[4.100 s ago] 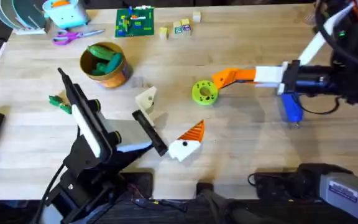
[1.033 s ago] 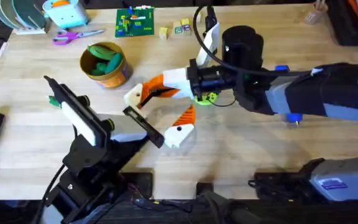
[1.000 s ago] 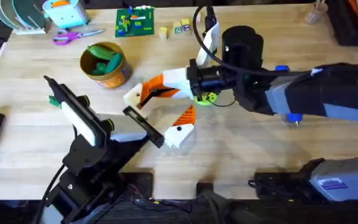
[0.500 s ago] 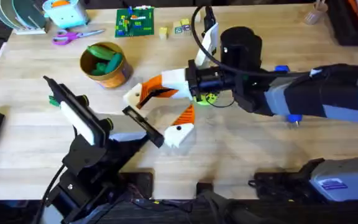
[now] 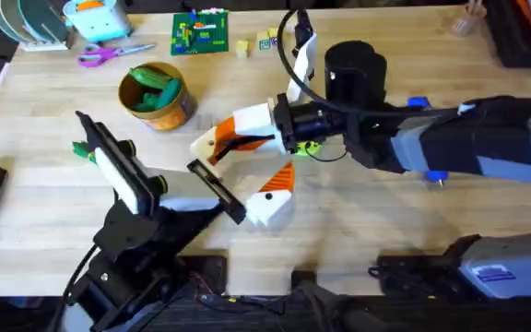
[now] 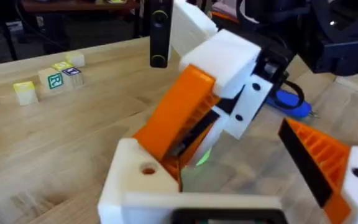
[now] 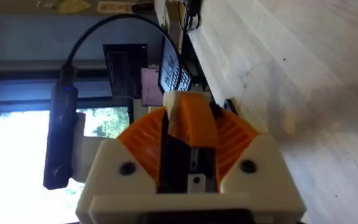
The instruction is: Pick up the gripper from the table and insert it into the empty holder that is missing its gripper. Then pick up a screw, insert it into the mounting hole, and use the screwdriver to tighten it. Finally, clean up the table by picking up the vegetable and placing it into the bucket.
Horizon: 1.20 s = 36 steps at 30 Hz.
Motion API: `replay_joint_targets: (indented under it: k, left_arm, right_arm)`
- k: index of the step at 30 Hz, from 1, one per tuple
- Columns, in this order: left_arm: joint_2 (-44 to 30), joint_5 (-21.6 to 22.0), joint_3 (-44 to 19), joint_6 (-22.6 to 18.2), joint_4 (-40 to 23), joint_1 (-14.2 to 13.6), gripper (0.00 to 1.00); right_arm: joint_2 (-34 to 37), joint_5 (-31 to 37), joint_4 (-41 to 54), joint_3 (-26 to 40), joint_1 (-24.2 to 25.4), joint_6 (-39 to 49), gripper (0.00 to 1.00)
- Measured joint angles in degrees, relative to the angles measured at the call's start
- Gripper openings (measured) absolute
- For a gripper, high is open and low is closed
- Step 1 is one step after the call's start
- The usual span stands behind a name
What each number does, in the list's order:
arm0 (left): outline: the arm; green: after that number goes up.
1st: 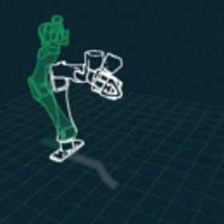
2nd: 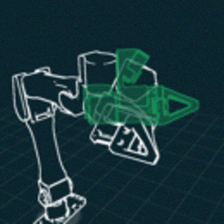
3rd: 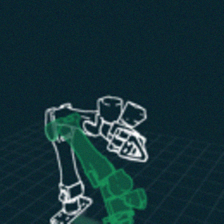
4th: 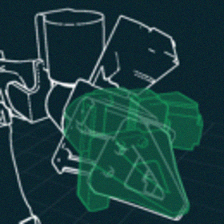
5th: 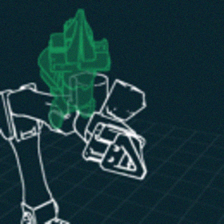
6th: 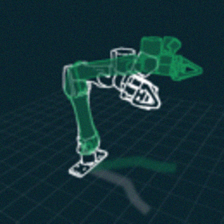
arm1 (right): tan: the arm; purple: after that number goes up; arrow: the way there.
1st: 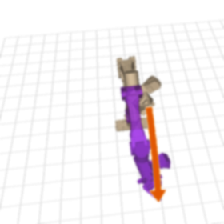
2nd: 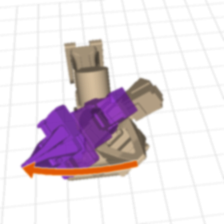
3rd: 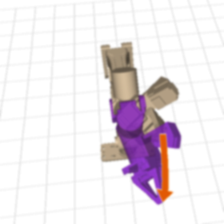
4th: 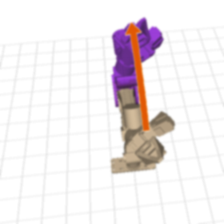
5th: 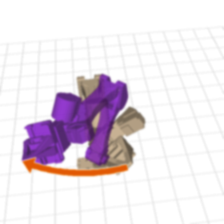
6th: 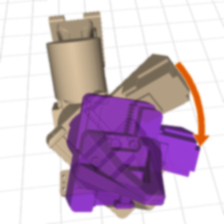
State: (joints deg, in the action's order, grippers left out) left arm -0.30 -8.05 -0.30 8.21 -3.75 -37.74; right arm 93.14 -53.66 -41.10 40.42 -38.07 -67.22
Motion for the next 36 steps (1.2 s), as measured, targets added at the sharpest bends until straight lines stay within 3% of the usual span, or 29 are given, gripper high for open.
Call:
replay_joint_targets:
  k: [5, 13, 21, 31, 36]
  left_arm:
    - [-0.01, -1.72, -0.01, 0.02, 0.03, -0.09, 0.992]
    - [0.0, -4.89, -0.04, 0.04, 0.14, -0.66, 0.992]
    - [0.0, -5.71, -0.04, 0.04, 0.22, -0.66, 0.992]
    - [0.0, -5.86, -0.04, 0.04, 0.24, -0.66, 0.992]
    - [-0.02, -5.88, -0.04, 0.04, 0.24, -0.66, 0.992]
  right_arm:
    - [-0.02, -1.08, -0.06, 0.0, 0.07, 0.2, 0.472]
    - [-0.02, -2.37, -0.17, 0.0, -0.33, 1.44, 0.745]
    - [-0.02, -2.76, -0.09, 0.0, 2.58, 4.02, 0.899]
    - [-0.02, -4.15, 0.07, 0.0, 10.24, 6.7, 0.961]
    - [-0.02, -7.82, 3.61, 0.01, 10.86, 8.64, 0.966]
